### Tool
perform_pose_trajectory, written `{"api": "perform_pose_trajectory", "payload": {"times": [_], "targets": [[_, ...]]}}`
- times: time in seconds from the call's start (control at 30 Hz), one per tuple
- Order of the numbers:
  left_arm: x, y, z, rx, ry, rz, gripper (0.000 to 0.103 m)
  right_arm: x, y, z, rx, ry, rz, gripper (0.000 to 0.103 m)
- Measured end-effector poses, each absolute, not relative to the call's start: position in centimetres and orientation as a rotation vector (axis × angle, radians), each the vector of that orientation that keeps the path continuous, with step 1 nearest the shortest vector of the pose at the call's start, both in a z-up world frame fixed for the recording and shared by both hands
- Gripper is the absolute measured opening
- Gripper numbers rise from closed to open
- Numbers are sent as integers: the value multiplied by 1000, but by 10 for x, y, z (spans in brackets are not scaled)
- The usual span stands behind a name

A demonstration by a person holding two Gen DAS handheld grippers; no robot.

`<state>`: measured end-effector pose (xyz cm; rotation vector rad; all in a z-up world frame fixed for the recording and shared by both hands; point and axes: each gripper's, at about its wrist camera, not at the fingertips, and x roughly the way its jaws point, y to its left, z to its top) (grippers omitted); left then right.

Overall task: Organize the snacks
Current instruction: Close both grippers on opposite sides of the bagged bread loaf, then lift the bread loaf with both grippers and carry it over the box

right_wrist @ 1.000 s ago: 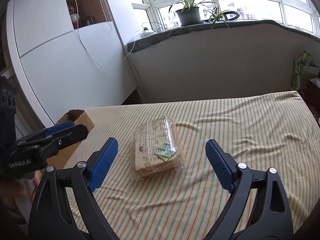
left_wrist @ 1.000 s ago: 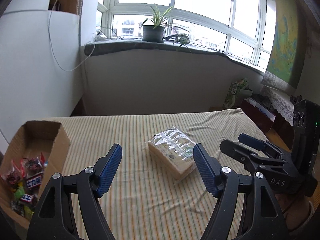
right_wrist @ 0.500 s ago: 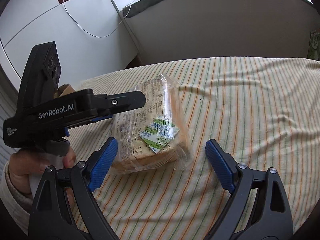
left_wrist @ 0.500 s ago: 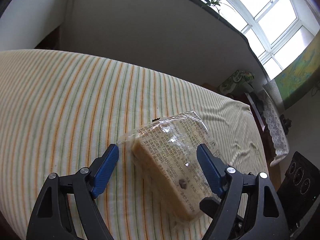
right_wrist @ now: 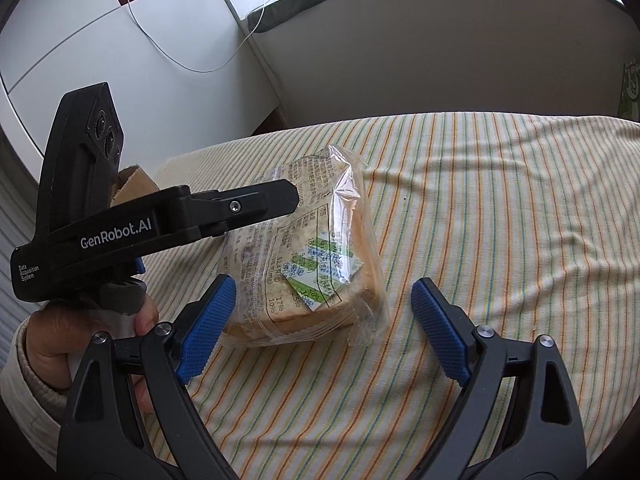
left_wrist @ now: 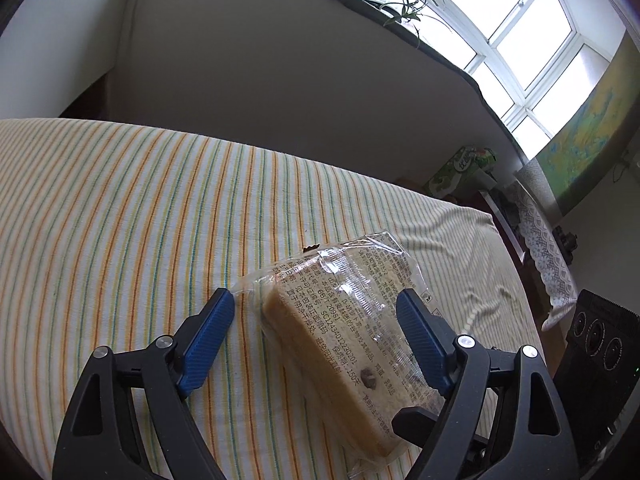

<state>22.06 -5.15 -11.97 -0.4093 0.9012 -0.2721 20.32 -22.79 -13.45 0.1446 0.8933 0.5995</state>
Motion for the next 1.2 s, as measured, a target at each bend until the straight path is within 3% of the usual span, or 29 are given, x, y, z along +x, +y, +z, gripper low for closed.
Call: {"api": "perform_pose_trajectory", "payload": {"times": [0.43, 0.67, 1.2], "targets": [[218, -51, -121, -400, 890, -300, 83, 205, -218, -136, 137, 894, 648, 75], [215, -57, -112, -466, 892, -364, 75, 184, -209, -117, 92, 835, 620, 67], [107, -58, 50, -388, 567, -436, 74, 70, -212, 31, 11, 523, 572, 66]]}}
